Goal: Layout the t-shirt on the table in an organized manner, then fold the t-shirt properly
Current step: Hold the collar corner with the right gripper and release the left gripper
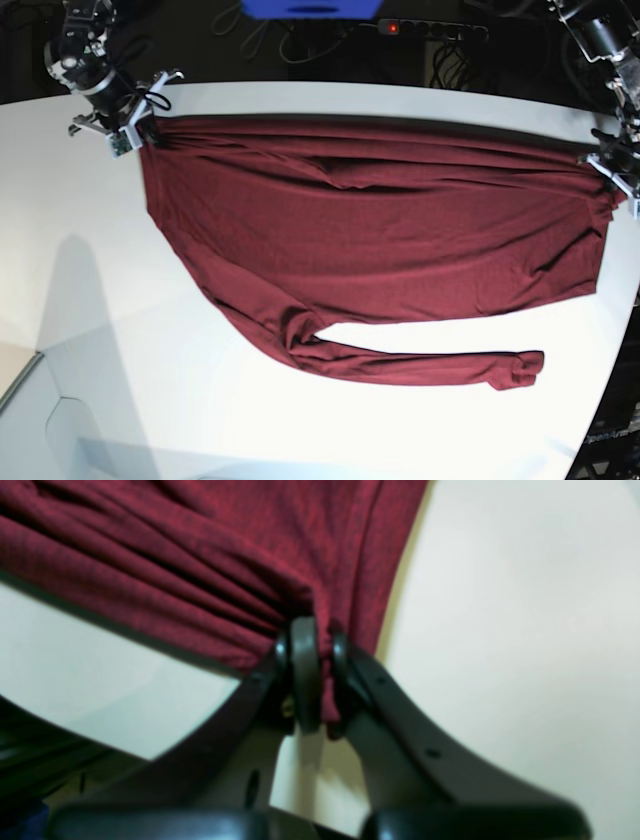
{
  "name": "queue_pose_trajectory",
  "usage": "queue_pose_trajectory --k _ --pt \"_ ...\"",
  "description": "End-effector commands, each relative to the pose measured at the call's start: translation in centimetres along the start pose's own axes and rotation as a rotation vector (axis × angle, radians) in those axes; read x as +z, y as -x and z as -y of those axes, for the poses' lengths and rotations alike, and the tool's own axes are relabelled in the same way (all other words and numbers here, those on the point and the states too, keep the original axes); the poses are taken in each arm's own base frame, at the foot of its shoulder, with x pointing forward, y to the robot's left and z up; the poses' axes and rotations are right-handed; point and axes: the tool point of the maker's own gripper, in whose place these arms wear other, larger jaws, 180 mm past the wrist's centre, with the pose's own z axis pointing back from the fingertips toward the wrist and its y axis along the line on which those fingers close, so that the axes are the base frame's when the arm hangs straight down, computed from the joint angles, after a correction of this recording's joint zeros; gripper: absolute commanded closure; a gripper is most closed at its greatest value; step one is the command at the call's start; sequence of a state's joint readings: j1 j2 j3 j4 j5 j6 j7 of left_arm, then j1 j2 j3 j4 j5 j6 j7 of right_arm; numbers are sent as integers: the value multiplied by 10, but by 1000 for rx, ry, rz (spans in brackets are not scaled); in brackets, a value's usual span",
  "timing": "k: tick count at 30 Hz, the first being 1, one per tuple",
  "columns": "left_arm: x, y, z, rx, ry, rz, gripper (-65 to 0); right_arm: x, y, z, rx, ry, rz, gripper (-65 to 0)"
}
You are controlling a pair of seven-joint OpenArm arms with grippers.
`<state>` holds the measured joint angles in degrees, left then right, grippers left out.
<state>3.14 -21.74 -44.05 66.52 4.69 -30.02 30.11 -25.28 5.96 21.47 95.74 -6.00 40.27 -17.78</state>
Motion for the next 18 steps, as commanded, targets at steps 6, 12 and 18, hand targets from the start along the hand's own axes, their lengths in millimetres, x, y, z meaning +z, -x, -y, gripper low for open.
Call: queue_pose_trajectory --k 6,12,18 --pt "3 -9 -13 -10 -34 18 -134 4 1 7 18 21 -12 -40" --pt "3 1 -12 -3 -30 -37 -134 6 3 7 21 20 -18 -234" --pt "5 2 -13 -6 -33 -56 -135 13 -17 11 56 41 31 -321"
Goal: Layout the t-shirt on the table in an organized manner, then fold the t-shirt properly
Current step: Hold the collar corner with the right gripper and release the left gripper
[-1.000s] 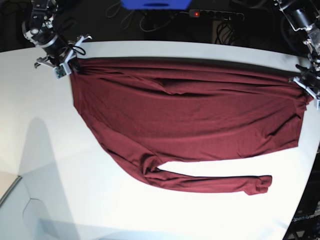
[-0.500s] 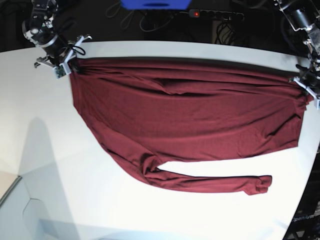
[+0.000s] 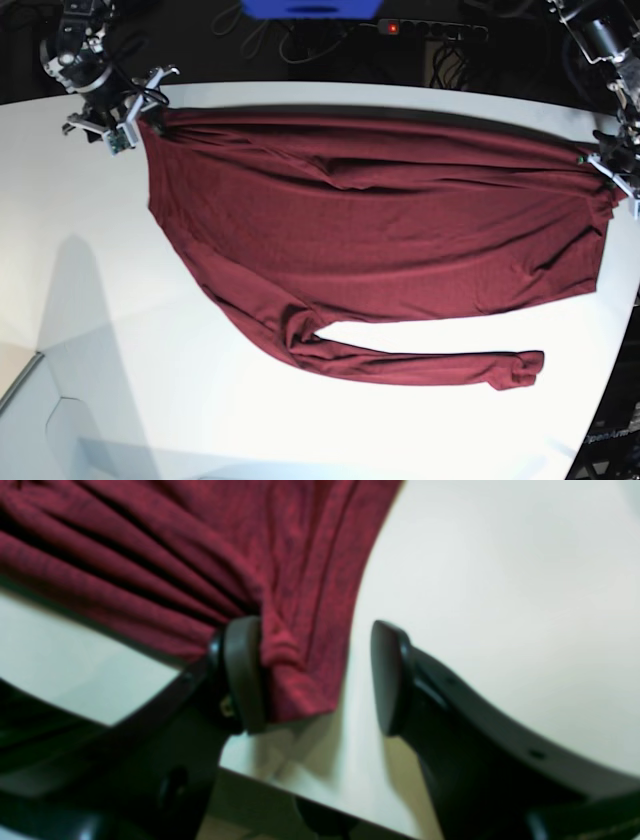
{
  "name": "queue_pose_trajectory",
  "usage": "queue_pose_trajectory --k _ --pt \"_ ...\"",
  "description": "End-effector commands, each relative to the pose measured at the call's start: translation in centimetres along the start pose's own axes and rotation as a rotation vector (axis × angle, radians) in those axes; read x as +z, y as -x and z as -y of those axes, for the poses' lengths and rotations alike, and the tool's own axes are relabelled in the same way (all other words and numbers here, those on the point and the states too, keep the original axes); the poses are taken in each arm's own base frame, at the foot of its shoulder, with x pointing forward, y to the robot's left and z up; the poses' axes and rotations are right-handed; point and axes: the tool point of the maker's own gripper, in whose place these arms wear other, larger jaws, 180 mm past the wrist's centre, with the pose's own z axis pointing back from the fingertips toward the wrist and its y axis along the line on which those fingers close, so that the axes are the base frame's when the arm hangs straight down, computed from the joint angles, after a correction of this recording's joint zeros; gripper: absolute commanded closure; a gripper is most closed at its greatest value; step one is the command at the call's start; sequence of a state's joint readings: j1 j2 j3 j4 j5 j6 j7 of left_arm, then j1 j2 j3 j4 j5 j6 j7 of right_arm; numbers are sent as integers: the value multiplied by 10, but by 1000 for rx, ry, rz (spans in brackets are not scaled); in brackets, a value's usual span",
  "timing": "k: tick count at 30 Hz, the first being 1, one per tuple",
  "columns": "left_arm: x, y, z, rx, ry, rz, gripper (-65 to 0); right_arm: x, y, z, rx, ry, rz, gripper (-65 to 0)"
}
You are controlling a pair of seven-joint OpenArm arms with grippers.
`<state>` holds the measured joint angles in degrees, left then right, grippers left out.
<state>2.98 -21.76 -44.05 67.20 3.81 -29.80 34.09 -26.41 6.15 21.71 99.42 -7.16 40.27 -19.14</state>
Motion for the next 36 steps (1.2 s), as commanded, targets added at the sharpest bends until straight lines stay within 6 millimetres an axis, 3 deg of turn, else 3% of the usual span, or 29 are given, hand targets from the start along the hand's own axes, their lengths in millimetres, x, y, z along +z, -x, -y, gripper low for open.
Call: queue_pose_trajectory --k 1,9,13,21,27,29,33,36 --pt "4 -4 -13 -15 -34 -7 -142 5 -14 7 12 20 46 -320" --pt "4 -4 -13 -16 -32 -7 -402 5 -20 10 21 27 59 -320" --pt "5 -8 -12 -17 -33 10 -490 4 -22 11 21 28 63 -320" --pt "37 -46 -36 123 -46 192 -496 4 -23 11 22 29 69 -320" --pt "48 -59 -47 141 -75 245 -496 2 -32 14 21 35 92 -320" --pt "48 -65 -50 157 -79 267 -496 2 -33 14 20 36 96 -320" --pt "43 -100 -46 201 -60 335 -495 -3 -49 21 25 51 133 -320" --pt "29 -114 -34 249 -22 347 -494 -3 -53 23 26 55 141 -320"
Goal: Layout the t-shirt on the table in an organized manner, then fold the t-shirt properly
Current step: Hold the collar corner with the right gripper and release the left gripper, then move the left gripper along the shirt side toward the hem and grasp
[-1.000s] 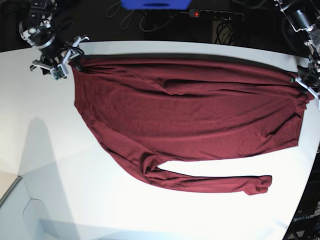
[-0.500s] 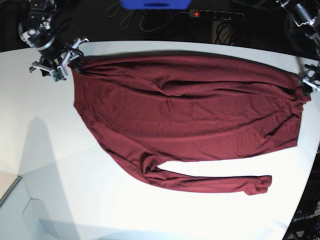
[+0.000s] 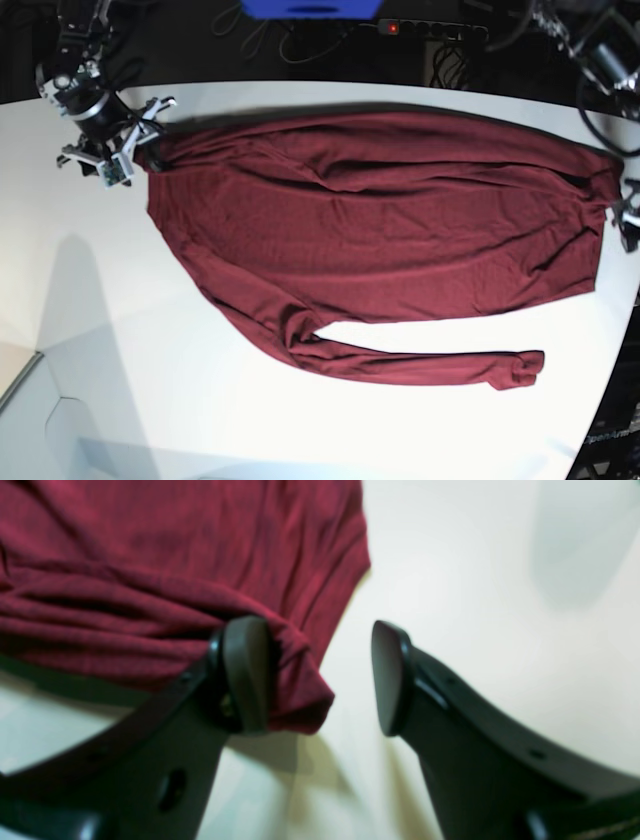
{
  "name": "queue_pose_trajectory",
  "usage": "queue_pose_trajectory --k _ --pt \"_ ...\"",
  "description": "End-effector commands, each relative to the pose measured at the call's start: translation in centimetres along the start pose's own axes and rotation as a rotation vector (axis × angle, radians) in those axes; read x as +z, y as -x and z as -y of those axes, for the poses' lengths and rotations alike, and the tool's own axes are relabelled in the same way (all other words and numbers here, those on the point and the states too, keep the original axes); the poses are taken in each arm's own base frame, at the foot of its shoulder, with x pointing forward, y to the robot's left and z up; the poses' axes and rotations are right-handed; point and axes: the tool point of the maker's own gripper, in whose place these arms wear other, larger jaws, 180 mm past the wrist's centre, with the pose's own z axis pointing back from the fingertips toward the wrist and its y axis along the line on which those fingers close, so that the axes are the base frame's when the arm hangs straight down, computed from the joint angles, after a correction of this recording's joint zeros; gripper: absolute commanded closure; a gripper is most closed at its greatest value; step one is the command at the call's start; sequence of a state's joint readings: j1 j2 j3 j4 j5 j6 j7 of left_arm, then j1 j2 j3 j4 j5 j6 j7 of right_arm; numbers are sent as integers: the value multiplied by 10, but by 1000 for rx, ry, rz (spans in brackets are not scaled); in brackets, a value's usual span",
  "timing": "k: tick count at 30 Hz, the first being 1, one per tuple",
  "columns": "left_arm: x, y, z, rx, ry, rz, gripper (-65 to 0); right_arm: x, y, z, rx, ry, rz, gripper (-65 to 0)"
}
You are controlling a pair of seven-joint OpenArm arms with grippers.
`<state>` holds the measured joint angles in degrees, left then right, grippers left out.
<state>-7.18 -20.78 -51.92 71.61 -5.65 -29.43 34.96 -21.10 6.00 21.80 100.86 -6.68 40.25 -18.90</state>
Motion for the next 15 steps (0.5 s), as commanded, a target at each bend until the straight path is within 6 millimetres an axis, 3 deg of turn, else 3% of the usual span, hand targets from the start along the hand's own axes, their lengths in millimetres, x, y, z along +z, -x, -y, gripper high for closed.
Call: queue_pose_trajectory --k 1,7,11,15 --pt "-4 -13 1 3 7 27 -494 2 -9 6 10 15 29 -320" --pt "-41 -25 48 31 112 30 -492 0 -14 9 12 21 40 -322" --pt "-60 -29 72 63 169 84 -414 0 -13 9 11 21 39 -321" --pt "-74 -28 73 105 182 93 -353 0 -13 10 12 22 38 -321"
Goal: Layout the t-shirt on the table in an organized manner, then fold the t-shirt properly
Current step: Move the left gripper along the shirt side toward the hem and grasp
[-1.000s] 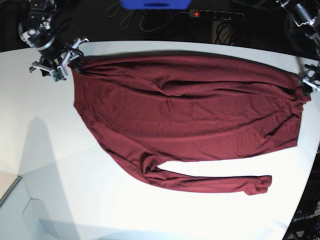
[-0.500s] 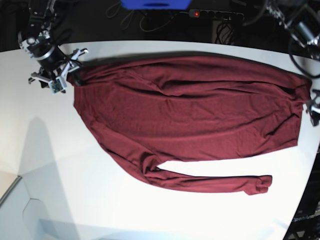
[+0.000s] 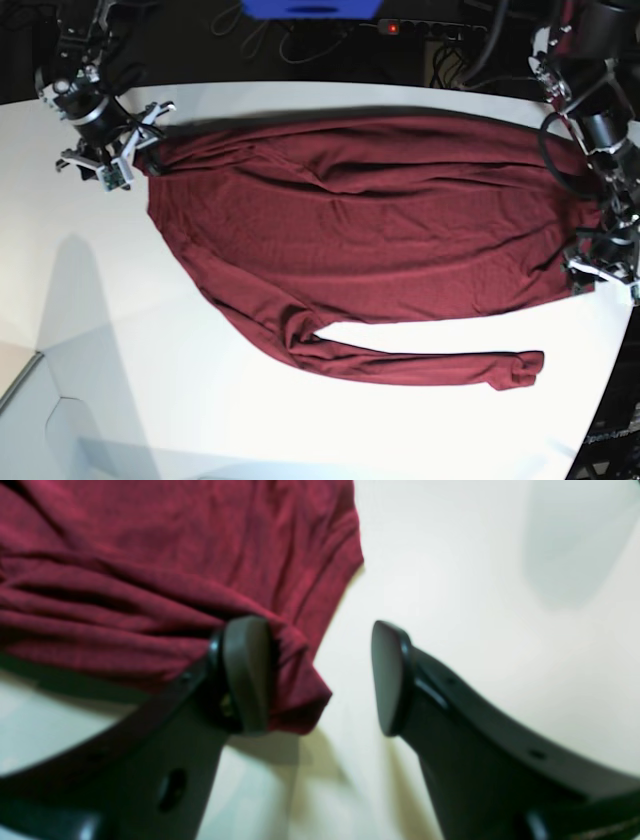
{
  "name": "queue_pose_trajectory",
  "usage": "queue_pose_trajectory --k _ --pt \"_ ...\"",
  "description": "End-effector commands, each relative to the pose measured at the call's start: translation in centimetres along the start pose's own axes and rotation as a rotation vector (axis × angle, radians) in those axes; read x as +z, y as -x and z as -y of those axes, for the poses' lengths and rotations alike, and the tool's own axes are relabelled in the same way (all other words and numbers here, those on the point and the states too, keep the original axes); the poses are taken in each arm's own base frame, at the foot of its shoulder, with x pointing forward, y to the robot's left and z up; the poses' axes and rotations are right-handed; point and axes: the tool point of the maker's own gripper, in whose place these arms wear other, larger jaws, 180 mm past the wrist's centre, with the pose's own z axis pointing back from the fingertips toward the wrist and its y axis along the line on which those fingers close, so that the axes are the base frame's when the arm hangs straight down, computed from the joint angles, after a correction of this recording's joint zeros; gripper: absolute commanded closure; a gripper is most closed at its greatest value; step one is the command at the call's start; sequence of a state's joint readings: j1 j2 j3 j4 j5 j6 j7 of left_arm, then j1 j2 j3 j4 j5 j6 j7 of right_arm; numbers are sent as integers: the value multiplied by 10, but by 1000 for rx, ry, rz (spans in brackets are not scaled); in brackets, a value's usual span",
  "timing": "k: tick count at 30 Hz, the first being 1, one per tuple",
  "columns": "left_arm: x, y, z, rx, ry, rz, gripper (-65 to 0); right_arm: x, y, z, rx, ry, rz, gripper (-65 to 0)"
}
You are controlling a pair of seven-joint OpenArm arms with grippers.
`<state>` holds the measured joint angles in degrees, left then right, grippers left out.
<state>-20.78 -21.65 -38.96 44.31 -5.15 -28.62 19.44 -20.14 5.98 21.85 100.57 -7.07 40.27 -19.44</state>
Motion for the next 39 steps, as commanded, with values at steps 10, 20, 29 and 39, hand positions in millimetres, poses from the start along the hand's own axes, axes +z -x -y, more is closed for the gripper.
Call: queue_pose_trajectory --k 10,20,29,39 --pt "-15 -35 -27 131 -31 148 -352 10 -13 51 -47 142 61 -324" --pt "-22 -21 -9 77 6 97 -350 9 -14 50 -44 140 62 -325" --pt "-22 -25 -9 82 7 104 -350 5 -11 42 -75 127 58 -325" --pt "-22 -23 -10 83 6 101 -349 16 -18 57 -79 183 85 -326"
